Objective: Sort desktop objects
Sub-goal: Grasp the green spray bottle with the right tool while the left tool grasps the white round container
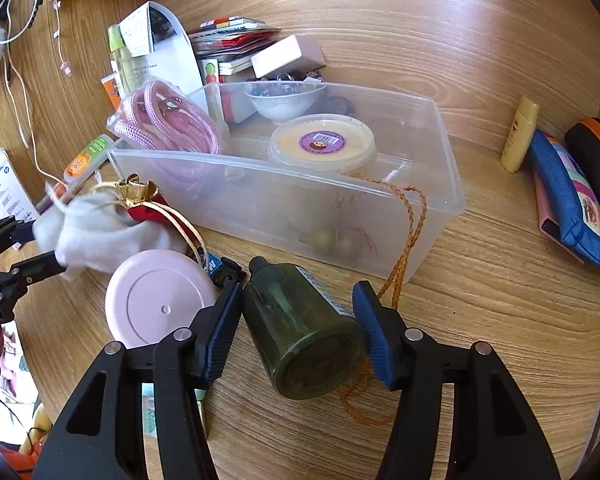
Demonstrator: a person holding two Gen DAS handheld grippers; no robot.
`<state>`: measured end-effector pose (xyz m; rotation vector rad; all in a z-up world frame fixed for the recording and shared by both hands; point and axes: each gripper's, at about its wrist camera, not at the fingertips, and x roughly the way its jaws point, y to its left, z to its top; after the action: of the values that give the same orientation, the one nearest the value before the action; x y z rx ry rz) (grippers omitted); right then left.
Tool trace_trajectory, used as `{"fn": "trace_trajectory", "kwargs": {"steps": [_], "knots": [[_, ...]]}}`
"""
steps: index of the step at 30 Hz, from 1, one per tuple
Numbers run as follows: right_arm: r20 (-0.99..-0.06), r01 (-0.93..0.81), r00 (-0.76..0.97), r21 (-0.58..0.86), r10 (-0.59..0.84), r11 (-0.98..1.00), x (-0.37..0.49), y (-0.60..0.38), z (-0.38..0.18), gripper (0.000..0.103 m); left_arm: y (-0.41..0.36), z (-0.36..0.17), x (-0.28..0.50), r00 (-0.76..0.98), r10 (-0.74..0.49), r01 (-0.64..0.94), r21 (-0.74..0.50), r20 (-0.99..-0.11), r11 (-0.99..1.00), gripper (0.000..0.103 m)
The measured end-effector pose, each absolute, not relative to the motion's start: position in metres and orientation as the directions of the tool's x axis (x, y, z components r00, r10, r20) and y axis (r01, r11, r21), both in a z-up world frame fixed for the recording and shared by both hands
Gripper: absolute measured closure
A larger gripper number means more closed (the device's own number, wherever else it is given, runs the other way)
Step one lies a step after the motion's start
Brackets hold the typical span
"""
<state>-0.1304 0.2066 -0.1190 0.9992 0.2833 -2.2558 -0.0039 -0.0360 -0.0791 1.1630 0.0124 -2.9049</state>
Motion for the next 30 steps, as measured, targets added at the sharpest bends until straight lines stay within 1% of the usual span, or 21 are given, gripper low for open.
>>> {"fn": "trace_trajectory", "kwargs": {"steps": [8, 9, 11, 15, 26, 30], "knots": [[-0.698, 0.624, -0.509, 0.102, -0.503, -0.774, -0.131, 0.213, -0.114, 0.051, -0.036, -0.085, -0.010, -0.715, -0.011, 0.028, -0.012, -0.699, -1.000, 0.038], [-0.692, 0.621, -0.512, 0.111, -0.509, -0.776, -0.131, 0.215, -0.112, 0.053, -0.036, -0.084, -0.010, -0.717, -0.011, 0.030, -0.015, -0.697, -0.999, 0.038], [-0.682, 0.623, -0.506, 0.133, -0.528, -0.771, -0.132, 0.218, -0.109, 0.063, -0.036, -0.081, -0.008, -0.725, -0.014, 0.033, -0.015, -0.689, -0.999, 0.038], [-0.682, 0.622, -0.487, 0.167, -0.545, -0.765, -0.136, 0.221, -0.109, 0.063, -0.039, -0.072, -0.001, -0.748, -0.020, 0.042, -0.017, -0.663, -0.999, 0.038], [-0.691, 0.645, -0.493, 0.117, -0.529, -0.755, -0.130, 0.213, -0.110, 0.065, -0.055, -0.070, 0.008, -0.749, -0.039, 0.077, -0.029, -0.662, -0.997, 0.039], [-0.672, 0.639, -0.491, 0.154, -0.554, -0.753, -0.131, 0.219, -0.105, 0.065, -0.060, -0.063, 0.010, -0.761, -0.035, 0.083, -0.045, -0.648, -0.996, 0.039]]}}
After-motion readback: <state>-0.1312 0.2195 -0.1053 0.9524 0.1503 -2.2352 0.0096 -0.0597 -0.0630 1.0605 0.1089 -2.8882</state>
